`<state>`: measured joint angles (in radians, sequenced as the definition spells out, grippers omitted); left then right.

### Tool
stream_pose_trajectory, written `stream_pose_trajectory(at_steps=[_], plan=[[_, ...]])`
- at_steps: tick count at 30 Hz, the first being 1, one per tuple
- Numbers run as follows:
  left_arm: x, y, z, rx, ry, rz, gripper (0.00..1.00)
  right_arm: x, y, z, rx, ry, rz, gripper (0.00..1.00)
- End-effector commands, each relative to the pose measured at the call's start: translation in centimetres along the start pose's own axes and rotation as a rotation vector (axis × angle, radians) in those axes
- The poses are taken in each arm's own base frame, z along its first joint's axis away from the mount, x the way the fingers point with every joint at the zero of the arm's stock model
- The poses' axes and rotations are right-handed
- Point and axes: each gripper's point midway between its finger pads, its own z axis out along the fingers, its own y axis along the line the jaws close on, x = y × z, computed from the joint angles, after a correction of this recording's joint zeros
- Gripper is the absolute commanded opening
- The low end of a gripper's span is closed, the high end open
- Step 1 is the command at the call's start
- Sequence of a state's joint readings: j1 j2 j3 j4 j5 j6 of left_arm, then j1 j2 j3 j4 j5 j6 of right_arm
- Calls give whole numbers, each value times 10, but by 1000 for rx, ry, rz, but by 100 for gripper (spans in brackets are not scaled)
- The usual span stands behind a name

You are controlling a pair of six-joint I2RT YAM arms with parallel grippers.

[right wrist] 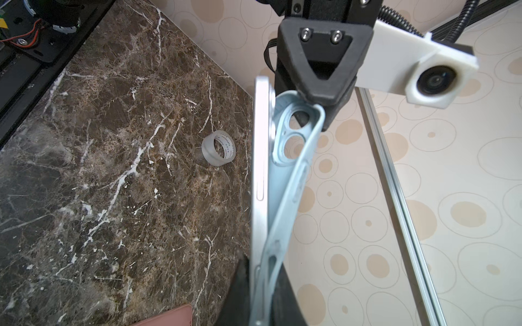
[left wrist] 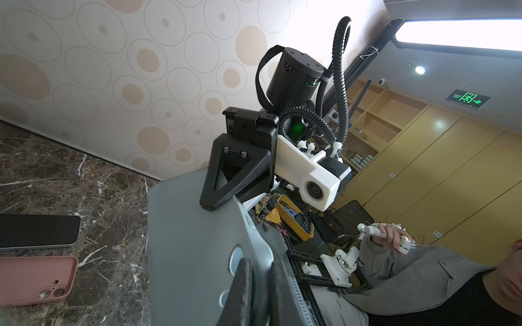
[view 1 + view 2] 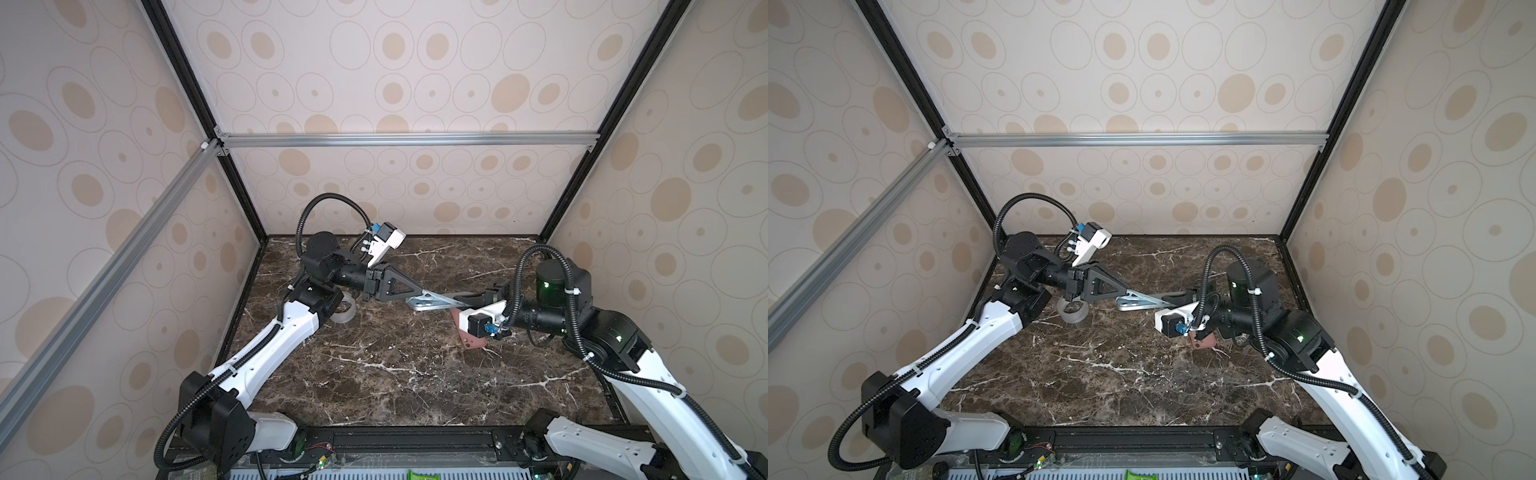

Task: Take the phone out of the phone case
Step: Remove the phone case from the phone.

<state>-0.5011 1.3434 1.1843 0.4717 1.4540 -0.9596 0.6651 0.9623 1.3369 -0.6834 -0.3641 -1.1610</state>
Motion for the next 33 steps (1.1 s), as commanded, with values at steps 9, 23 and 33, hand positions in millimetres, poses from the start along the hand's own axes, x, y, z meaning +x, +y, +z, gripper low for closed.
stream_pose_trajectory(at_steps=[9, 23, 33], plan=[[-35, 40, -5, -438, -18, 143, 12, -52, -22, -21, 72, -244, 290, 0], [-8, 47, -10, -595, 110, 286, 33, -68, -37, -32, -27, -401, 646, 0], [19, 41, -1, -479, 144, 280, 41, -59, -57, -30, -146, -509, 867, 0]])
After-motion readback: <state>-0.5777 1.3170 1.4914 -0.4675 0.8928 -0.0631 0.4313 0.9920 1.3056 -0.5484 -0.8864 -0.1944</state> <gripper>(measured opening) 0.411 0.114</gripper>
